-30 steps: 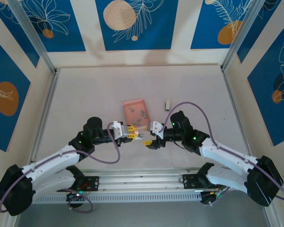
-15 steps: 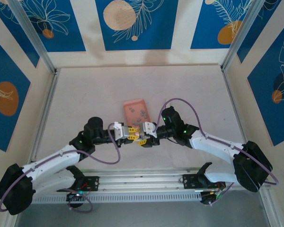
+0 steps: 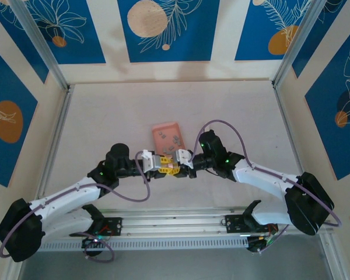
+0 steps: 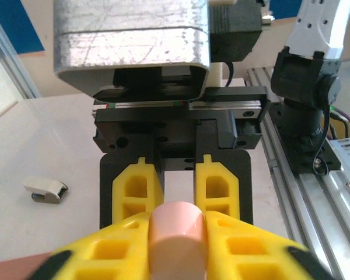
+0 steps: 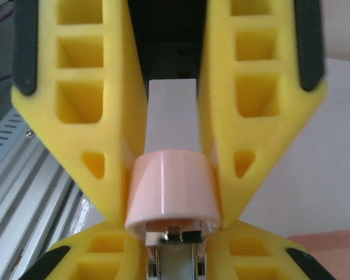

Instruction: Load the staples into the stapler

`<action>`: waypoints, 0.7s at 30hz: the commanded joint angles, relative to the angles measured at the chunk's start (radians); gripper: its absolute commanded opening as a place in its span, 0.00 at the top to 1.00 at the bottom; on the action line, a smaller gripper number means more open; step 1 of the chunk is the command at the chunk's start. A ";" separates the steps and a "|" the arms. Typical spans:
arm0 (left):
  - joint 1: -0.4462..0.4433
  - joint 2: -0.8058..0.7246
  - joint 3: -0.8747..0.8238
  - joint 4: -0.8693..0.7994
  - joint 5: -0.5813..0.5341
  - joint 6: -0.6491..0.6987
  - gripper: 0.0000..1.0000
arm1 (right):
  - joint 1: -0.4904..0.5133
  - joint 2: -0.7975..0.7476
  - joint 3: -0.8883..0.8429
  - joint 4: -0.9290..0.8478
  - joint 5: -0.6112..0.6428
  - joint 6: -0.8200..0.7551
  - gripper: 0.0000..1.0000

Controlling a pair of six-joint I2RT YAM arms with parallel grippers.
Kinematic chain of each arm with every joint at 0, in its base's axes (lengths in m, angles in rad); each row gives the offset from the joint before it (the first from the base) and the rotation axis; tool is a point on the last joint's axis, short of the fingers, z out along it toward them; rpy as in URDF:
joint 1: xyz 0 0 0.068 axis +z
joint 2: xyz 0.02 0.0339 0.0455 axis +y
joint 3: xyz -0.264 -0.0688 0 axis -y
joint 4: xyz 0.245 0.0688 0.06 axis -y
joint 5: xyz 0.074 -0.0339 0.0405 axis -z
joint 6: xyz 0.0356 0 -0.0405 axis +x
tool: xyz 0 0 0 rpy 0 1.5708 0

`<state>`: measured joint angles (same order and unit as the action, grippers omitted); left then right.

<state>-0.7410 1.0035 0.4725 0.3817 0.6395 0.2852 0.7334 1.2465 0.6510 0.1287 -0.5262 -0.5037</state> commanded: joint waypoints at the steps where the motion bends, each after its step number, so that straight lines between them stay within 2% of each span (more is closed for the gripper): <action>1: -0.019 -0.005 0.045 0.035 -0.062 -0.018 0.53 | -0.023 -0.032 -0.002 -0.013 0.037 0.136 0.80; 3: -0.030 0.002 0.052 0.017 -0.143 -0.033 0.44 | -0.036 -0.069 -0.029 -0.023 0.125 0.234 0.84; 5: -0.043 0.020 0.067 0.002 -0.230 -0.060 0.40 | -0.047 -0.109 -0.052 -0.047 0.230 0.330 0.86; 11: -0.093 0.110 0.119 -0.012 -0.504 -0.155 0.33 | -0.084 -0.183 -0.026 -0.276 0.606 0.677 0.91; 17: -0.154 0.208 0.160 -0.015 -0.769 -0.211 0.30 | -0.166 -0.122 0.041 -0.449 0.757 0.905 0.91; 21: -0.174 0.258 0.169 -0.007 -0.871 -0.251 0.30 | -0.191 -0.042 0.092 -0.515 0.825 1.017 0.91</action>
<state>-0.8989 1.2388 0.6056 0.3748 -0.0826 0.0860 0.5510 1.1694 0.6914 -0.2962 0.1982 0.3637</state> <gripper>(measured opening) 0.702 0.223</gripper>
